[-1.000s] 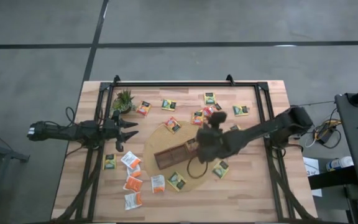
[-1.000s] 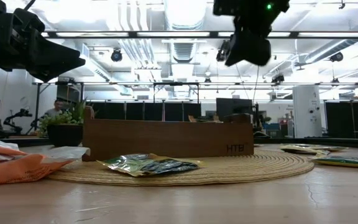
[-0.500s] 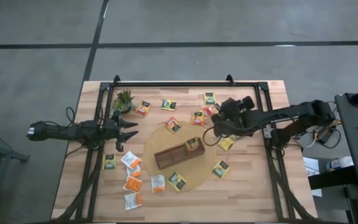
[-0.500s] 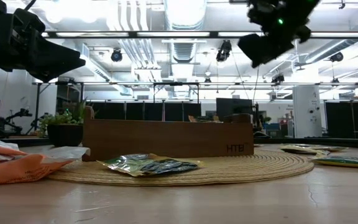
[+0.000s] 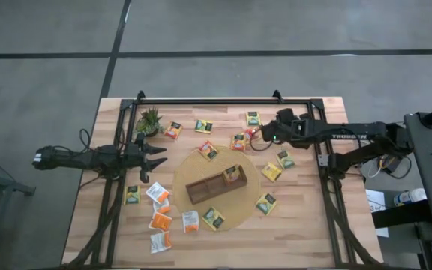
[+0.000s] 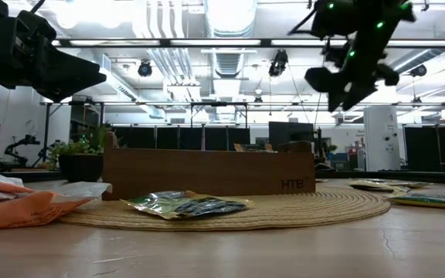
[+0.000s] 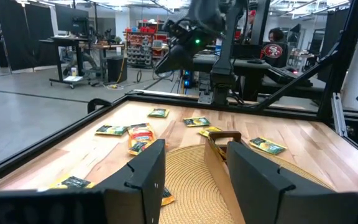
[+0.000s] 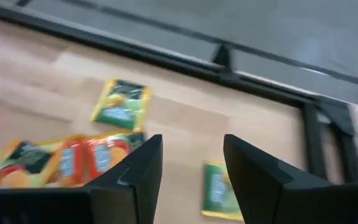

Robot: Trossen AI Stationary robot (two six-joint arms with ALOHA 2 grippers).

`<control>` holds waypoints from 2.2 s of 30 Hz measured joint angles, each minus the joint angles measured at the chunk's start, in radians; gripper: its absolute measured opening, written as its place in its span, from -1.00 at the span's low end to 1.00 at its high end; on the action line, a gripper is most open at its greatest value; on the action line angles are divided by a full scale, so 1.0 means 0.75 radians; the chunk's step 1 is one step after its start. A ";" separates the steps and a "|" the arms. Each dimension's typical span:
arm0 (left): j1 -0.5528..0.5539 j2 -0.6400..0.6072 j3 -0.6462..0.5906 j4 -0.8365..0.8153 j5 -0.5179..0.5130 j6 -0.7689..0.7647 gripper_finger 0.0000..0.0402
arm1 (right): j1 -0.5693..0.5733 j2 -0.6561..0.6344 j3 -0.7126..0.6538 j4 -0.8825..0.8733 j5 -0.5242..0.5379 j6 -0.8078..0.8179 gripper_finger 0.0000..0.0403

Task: Pick & Place Tea
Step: Put the orange tea bag into the right section of the wooden organizer

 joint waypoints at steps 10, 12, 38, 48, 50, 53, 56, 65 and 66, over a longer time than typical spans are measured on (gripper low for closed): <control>0.000 0.000 0.000 0.000 0.000 0.000 -0.18 | -0.268 0.006 -0.119 0.441 -0.383 -0.422 -0.17; 0.000 0.000 0.000 0.000 0.000 0.000 -0.18 | -0.316 0.016 -0.131 0.441 -0.422 -0.445 -0.16; 0.000 0.000 0.000 0.000 0.000 0.000 -0.18 | -0.600 0.477 -0.142 0.589 -0.909 -0.671 -0.16; 0.000 0.000 0.000 0.000 0.000 0.000 -0.18 | -0.610 0.497 -0.135 0.602 -0.958 -0.701 -0.16; 0.000 0.000 0.000 0.000 0.000 0.000 -0.18 | -0.612 0.489 -0.134 0.601 -0.948 -0.702 -0.17; 0.000 0.000 0.000 0.000 0.000 0.000 -0.18 | -0.612 0.481 -0.133 0.601 -0.928 -0.704 -0.21; 0.000 0.000 0.000 0.000 0.000 0.000 -0.18 | -0.612 0.472 -0.130 0.601 -0.929 -0.722 -0.27; -0.001 0.000 0.000 0.000 0.000 0.000 -0.18 | -0.609 0.430 -0.129 0.604 -0.943 -0.722 -0.37; -0.001 0.000 0.000 0.000 0.000 0.000 -0.18 | -0.608 0.435 -0.129 0.603 -0.952 -0.721 -0.37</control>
